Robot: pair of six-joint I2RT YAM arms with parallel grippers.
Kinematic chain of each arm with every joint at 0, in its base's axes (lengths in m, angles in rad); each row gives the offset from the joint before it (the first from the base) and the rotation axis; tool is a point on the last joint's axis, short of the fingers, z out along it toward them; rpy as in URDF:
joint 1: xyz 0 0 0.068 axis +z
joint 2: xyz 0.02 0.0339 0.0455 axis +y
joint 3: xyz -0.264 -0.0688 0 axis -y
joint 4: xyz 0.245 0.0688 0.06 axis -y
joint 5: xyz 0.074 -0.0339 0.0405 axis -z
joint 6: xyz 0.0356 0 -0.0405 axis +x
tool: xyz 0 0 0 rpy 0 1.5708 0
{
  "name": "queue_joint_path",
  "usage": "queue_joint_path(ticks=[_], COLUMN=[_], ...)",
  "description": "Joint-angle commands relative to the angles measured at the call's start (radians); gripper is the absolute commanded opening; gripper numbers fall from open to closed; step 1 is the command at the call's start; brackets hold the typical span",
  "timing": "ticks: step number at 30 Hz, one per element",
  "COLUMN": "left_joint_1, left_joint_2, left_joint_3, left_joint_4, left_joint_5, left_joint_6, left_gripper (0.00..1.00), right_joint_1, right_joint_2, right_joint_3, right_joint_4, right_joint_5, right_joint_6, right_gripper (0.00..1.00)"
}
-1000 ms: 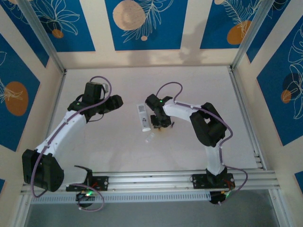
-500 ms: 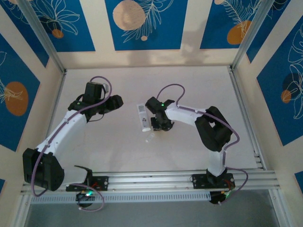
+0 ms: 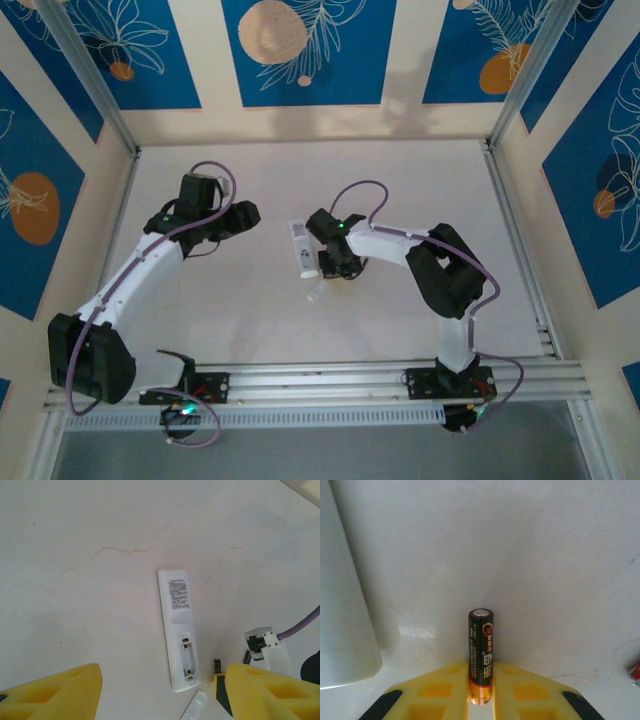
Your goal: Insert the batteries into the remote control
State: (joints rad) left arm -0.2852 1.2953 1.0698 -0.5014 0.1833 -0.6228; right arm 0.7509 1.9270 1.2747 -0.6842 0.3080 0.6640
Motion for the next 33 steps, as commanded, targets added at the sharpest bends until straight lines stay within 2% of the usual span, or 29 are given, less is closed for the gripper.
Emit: queue_joint_path(ticks=[1,5,8,11,13,17,22,33], left_joint_1=[0.012,0.011,0.005,-0.018,-0.035,-0.054,-0.056,-0.055], left_joint_2=[0.006,0.023,0.061,0.135,0.202,0.284,0.279,0.240], left_joint_3=[-0.008,0.000,0.026,0.086,0.140,0.202,0.189,0.162], left_joint_4=[0.025,0.022,0.028,0.033,0.022,0.002,0.008,-0.002], left_joint_5=[0.028,0.045,0.068,0.061,0.046,0.032,0.023,-0.010], left_joint_6=[-0.005,0.006,0.005,0.018,0.030,0.053,0.070,0.092], left_gripper=[0.66,0.68,0.71,0.74,0.74,0.75,0.74,0.74], right_joint_1=[0.005,0.009,0.009,0.014,0.011,0.000,0.002,0.006], right_joint_2=[-0.006,-0.106,-0.165,-0.144,-0.115,-0.031,0.098,0.215], right_joint_3=[0.003,0.017,0.040,0.106,0.148,0.258,0.413,0.502], right_joint_4=[-0.012,-0.035,-0.030,-0.063,-0.079,-0.160,-0.289,-0.358], right_joint_5=[0.016,-0.028,-0.175,-0.307,-0.351,-0.346,-0.270,-0.267], right_joint_6=[0.004,-0.006,-0.032,-0.037,-0.031,-0.047,-0.078,-0.092], right_gripper=[0.15,0.13,0.12,0.12,0.12,0.11,0.11,0.12])
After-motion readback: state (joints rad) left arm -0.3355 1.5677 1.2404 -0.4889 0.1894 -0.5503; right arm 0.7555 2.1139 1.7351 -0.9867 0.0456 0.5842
